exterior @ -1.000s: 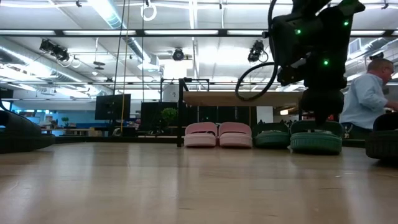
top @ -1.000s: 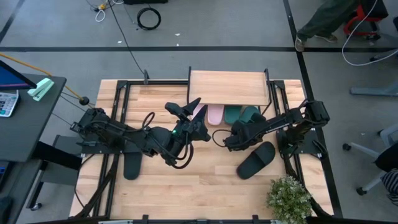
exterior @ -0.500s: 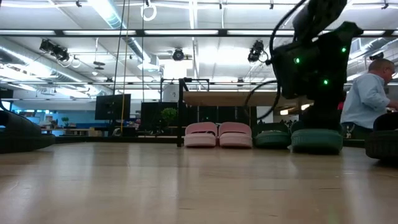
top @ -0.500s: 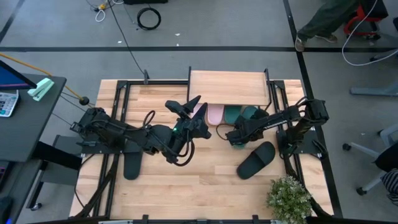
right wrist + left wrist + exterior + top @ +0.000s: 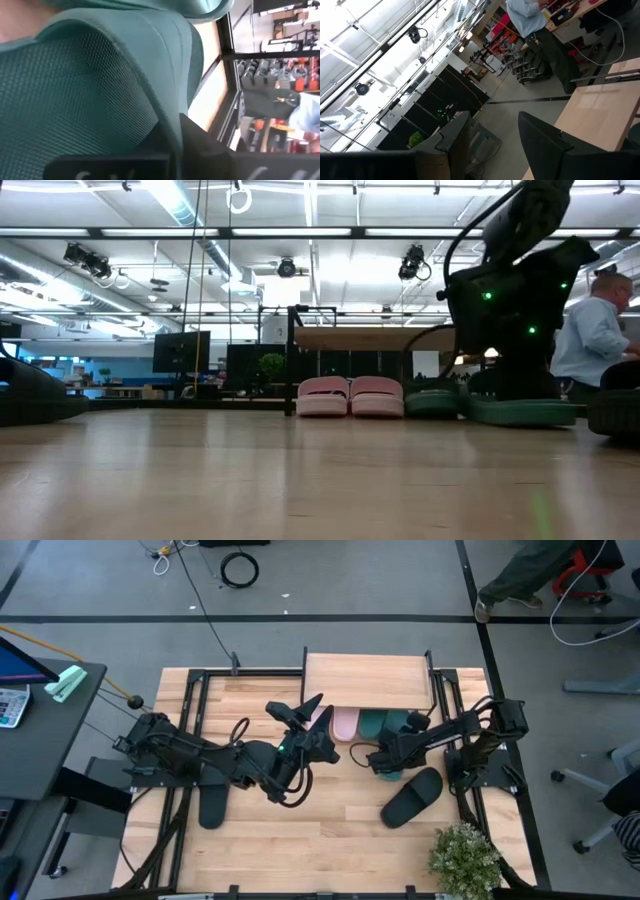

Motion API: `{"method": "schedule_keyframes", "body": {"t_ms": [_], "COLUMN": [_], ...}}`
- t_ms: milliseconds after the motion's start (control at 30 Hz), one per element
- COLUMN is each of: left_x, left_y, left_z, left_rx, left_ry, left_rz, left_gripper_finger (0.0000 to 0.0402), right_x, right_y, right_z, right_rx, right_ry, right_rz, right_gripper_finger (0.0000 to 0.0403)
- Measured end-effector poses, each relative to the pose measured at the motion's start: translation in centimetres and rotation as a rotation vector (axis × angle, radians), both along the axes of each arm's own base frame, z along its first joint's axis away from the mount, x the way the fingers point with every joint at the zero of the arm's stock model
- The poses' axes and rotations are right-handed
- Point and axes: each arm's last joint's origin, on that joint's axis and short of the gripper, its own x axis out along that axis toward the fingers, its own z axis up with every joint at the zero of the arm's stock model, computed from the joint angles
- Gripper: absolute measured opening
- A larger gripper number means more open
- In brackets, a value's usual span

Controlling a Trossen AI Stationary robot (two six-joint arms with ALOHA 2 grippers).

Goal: Pick and place slides into the shelf
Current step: Put the dark green slide under the shelf

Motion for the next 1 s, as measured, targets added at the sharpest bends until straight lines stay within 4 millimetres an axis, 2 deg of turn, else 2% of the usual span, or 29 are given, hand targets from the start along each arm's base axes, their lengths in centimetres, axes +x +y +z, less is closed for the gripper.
{"method": "schedule_keyframes", "body": {"t_ms": [233,433,833,1000], "left_x": [0.0,0.0,0.0,0.0], "left_y": [0.0,0.0,0.0,0.0], "left_z": [0.0,0.0,0.0,0.0], "left_rx": [-0.004,-0.012,-0.012,-0.012], "left_ry": [-0.007,-0.022,-0.022,-0.022], "left_rz": [-0.001,-0.002,-0.002,-0.002], "left_gripper_finger": [0.0173,0.0172,0.0172,0.0169], "right_x": [-0.2,-0.4,0.5,1.4], "right_y": [-2.2,-3.6,-3.8,-3.8], "right_z": [0.0,0.0,0.8,1.5], "right_rx": [-0.003,0.010,0.033,0.076], "right_ry": [0.085,0.087,0.098,0.059], "right_rz": [-0.013,-0.077,-0.045,-0.055], "right_gripper_finger": [0.0025,0.0028,0.0134,0.0160]}}
